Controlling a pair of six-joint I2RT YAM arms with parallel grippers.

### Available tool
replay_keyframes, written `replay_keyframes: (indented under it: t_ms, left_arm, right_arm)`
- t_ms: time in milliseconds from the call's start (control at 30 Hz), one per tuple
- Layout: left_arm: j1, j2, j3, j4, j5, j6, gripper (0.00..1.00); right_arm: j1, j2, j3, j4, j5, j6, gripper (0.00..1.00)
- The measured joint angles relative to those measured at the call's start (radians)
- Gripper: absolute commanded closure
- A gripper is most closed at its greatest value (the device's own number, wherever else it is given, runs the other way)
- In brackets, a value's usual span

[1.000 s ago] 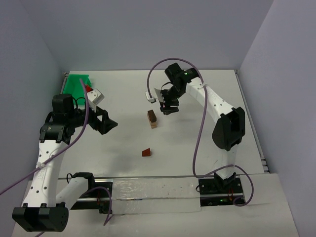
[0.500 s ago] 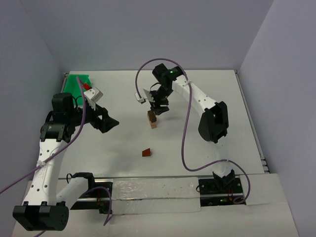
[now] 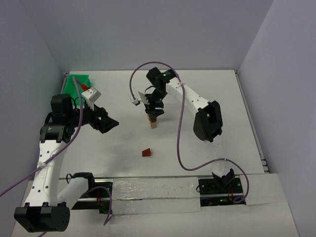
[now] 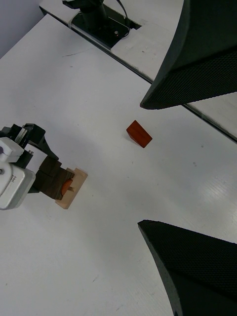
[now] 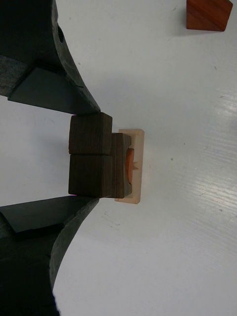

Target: Build the wood block tower

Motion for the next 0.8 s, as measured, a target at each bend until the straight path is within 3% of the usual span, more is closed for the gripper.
replay_keyframes:
  t_ms: [800]
  left_arm:
    - [0.004,0.012,0.0,0.0,0.0,-0.022,0.01]
  right_arm:
    - [0.017,0.01,0.001,0.005,0.015,0.022,0.56]
